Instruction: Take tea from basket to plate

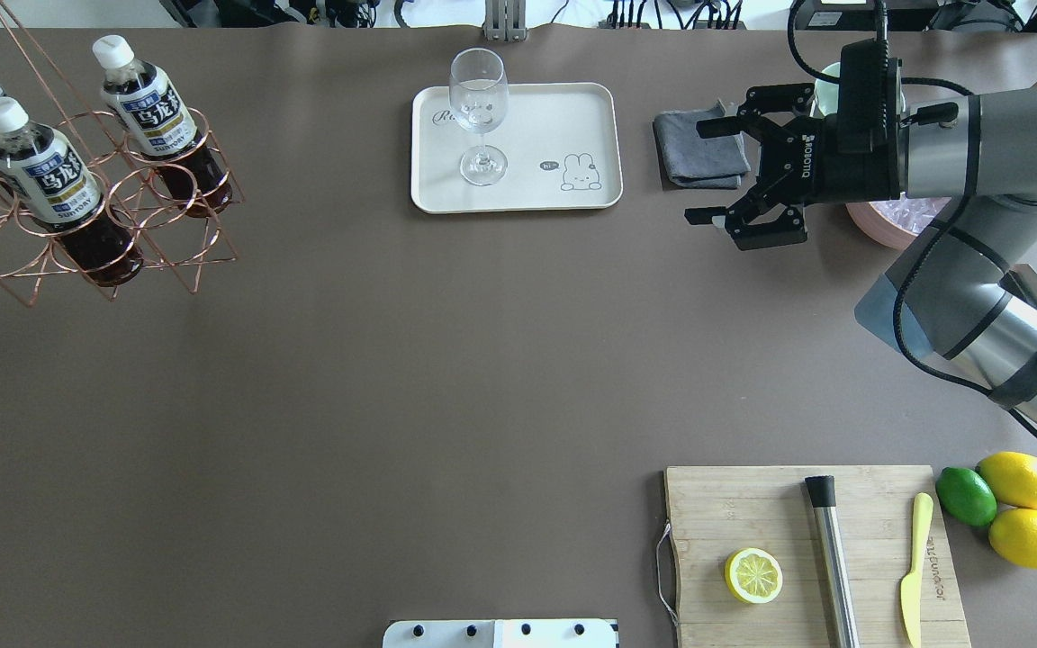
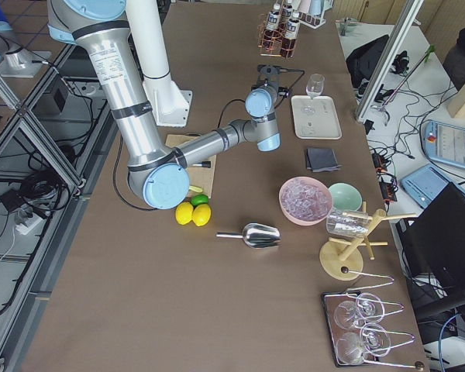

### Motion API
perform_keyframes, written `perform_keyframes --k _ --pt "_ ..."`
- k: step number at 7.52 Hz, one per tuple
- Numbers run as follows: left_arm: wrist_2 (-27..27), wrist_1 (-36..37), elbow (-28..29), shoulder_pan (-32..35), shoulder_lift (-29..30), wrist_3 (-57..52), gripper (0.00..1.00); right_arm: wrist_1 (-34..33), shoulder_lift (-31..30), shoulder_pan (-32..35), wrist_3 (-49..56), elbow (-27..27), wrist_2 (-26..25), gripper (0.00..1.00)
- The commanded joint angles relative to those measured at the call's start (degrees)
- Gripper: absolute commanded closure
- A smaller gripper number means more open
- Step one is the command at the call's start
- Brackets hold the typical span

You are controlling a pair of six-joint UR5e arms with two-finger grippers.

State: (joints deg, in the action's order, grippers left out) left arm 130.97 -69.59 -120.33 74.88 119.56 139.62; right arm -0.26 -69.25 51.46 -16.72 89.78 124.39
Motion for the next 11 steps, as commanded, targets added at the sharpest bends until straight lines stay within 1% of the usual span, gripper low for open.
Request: perform_keyframes --k 1,2,3,4,5,6,7,8,9,11 --pt "-8.12 3.24 -2.54 -12.76 4.25 10.11 1.0 8.68 -0.71 -2.66 -5.25 -1.62 -5.98 0.01" --pt "-12.62 3.24 -2.37 -18.75 7.41 12.93 1.0 10.87 -0.62 -4.25 -5.34 -2.93 -7.83 0.01" --pt "-12.93 3.15 -0.62 -22.72 11.97 14.53 1.0 12.9 -0.54 -6.61 -5.34 -3.2 -10.72 0.01" --pt "-13.19 3.06 1.66 -25.98 16.28 16.98 1.0 13.44 -0.19 -7.76 -5.34 -3.21 -11.18 0.01" --pt "-13.54 3.06 4.29 -28.88 19.28 17.79 1.0 13.79 0.08 -8.12 -5.34 -3.12 -11.19 0.01" --pt "-14.85 3.15 4.4 -31.35 20.53 19.1 1.0 13.88 0.34 -9.0 -5.26 -3.12 -11.53 0.01" --pt "-16.08 3.32 4.66 -34.16 21.76 20.07 1.0 14.93 0.61 -9.7 -5.25 -3.12 -13.02 0.01" --pt "-18.01 3.41 4.75 -36.36 22.38 21.91 1.0 15.81 0.61 -10.41 -5.34 -3.12 -14.77 0.01" --pt "-20.29 3.41 4.84 -38.04 22.91 22.45 1.0 16.08 0.61 -10.5 -5.26 -3.12 -14.96 0.01" --pt "-20.84 3.33 5.72 -38.41 23.44 23.51 1.0 16.26 0.69 -10.5 -5.25 -3.12 -15.49 0.01"
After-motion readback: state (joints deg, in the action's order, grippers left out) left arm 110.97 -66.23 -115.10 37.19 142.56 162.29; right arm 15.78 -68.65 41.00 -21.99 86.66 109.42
